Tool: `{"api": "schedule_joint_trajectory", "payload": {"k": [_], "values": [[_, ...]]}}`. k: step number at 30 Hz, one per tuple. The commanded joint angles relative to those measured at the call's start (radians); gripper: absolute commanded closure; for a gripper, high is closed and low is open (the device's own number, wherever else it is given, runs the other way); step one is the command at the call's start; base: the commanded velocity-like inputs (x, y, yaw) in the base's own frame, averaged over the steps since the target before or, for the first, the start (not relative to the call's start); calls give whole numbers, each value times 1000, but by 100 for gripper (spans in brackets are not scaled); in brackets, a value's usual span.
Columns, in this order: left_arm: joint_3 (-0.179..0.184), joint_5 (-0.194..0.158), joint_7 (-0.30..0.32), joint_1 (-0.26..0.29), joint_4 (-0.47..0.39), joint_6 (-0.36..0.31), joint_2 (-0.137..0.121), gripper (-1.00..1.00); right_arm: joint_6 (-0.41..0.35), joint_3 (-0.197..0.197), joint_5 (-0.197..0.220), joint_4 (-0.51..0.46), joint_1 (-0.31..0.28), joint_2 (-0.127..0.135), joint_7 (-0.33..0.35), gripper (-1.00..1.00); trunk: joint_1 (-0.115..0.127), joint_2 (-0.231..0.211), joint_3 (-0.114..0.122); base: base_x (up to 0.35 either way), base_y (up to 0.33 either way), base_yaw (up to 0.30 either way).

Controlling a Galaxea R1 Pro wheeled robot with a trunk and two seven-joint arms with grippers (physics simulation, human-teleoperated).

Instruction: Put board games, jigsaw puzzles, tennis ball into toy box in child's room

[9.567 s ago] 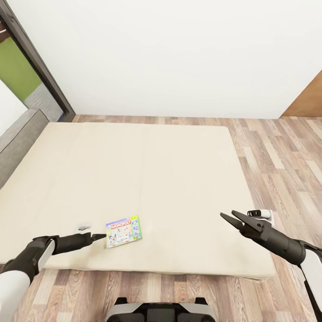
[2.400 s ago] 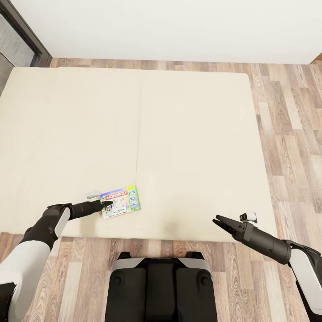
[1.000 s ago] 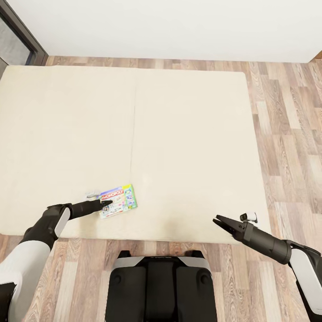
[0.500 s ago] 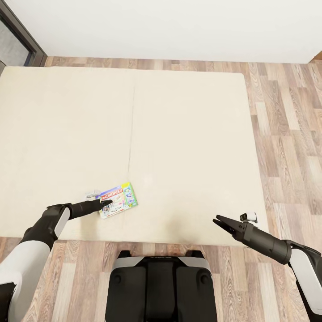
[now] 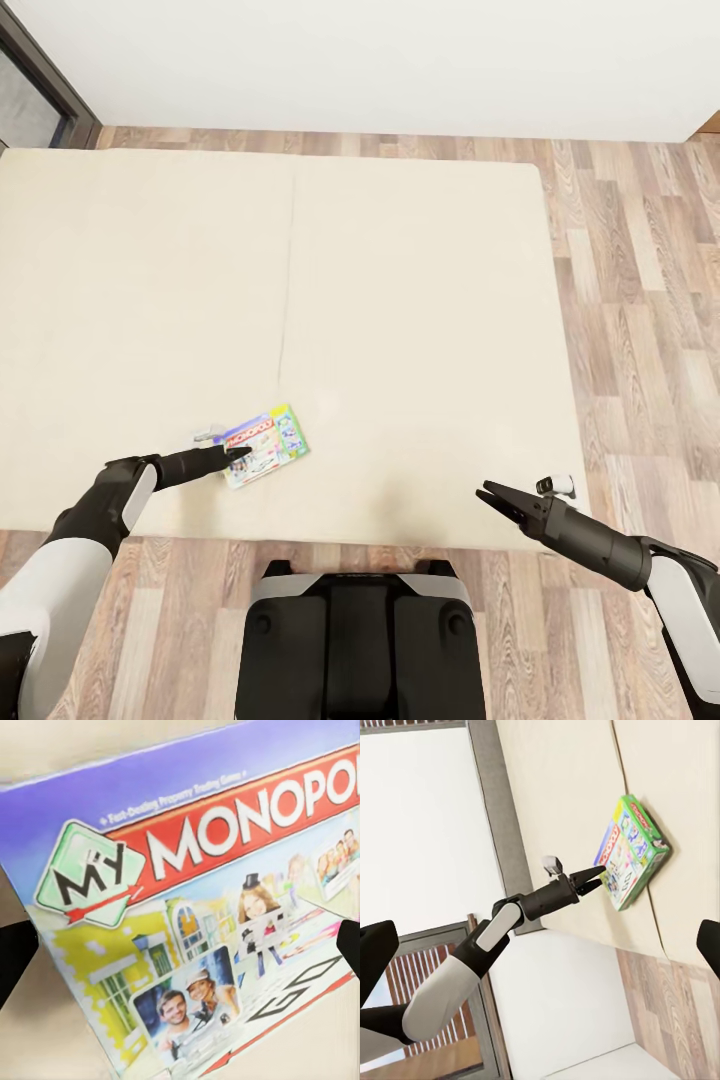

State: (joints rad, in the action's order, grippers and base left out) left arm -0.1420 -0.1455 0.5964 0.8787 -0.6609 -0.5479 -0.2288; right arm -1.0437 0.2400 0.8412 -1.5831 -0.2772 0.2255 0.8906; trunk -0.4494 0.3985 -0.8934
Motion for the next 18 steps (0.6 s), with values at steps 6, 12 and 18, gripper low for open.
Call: {"api": "schedule_joint_trajectory", "payload": {"k": [6, 12, 18], "values": [[-2, -5, 2, 0, 0, -7, 0, -100, -3, 0, -4, 0, 0, 0, 5, -100, -1, 2, 1, 0, -22, -50], [-2, -5, 2, 0, 0, -7, 0, -100, -3, -1, -3, 0, 0, 0, 5, -100, -1, 2, 7, 0, -1, -139], [-1, -5, 2, 0, 0, -7, 0, -100, -3, 1, -3, 0, 0, 0, 6, -100, -1, 2, 8, 0, 0, -21]]}}
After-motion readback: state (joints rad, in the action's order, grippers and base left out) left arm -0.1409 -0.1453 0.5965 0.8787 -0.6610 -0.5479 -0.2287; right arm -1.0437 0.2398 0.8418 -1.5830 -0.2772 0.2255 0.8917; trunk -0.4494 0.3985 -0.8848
